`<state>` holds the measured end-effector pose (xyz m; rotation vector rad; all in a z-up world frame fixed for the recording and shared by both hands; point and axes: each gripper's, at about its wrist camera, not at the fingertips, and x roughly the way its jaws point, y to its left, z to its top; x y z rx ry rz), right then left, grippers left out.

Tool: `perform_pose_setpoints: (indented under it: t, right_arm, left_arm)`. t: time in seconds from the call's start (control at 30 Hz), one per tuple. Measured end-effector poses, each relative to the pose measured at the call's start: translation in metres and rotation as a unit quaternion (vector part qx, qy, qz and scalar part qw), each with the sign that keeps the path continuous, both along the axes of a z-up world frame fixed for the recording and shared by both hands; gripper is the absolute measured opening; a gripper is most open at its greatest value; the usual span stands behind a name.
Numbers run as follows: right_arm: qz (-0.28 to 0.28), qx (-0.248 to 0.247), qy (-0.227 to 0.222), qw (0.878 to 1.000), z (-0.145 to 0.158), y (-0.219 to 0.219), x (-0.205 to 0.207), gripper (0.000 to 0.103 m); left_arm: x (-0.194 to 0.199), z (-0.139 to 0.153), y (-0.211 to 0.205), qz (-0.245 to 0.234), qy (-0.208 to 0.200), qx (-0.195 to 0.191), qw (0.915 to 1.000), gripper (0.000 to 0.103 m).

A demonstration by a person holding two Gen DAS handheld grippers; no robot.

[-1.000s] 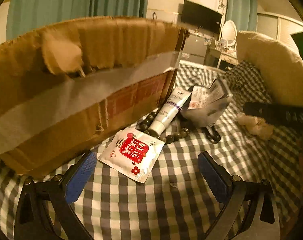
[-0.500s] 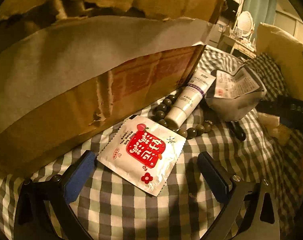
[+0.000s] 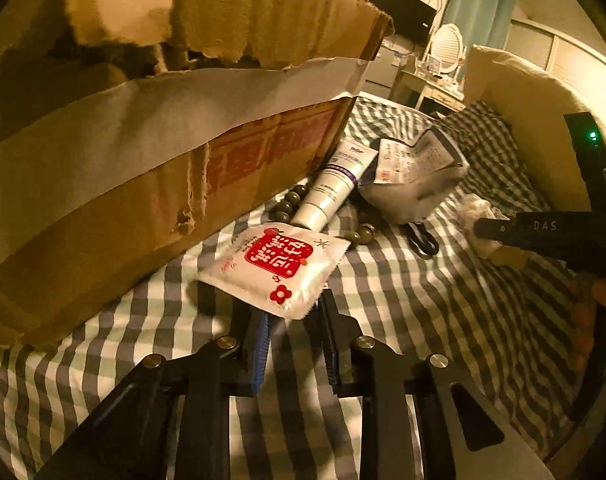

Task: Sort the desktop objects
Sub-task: 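Grasp the red sachet with the left tool while the right tool grasps the white lace cloth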

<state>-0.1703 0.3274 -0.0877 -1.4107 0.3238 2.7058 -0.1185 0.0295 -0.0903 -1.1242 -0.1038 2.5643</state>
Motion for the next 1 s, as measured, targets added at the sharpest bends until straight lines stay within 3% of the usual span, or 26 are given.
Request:
perform_pose_setpoints:
  t: [0.23,0.43,0.53,0.67,1.0]
  right_arm:
    - [0.054,-0.003,0.015,0.998,0.015,-0.032,0.031,0.009]
    - [0.082,-0.013,0.020,0.996,0.020,-0.046,0.045,0.009]
    - [0.086,-0.021,0.013,0.996,0.017,-0.047,0.044,0.011]
    - [0.085,-0.044,0.008,0.995,0.011,-0.042,0.038,0.011]
    - [0.109,-0.056,0.000,0.993,0.005,-0.053,0.032,0.011]
  left_arm:
    - [0.010,0.008,-0.001,-0.012,0.006,0.014,0.9998,0.017]
    - [0.011,0.009,-0.004,0.004,0.014,-0.021,0.9997,0.018]
    - [0.004,0.004,-0.011,0.023,0.004,-0.026,0.9994,0.027]
    - [0.000,0.002,-0.022,0.053,0.007,-0.007,0.9985,0.054]
    - [-0.017,-0.005,-0.014,0.043,0.000,-0.016,0.9990,0.066]
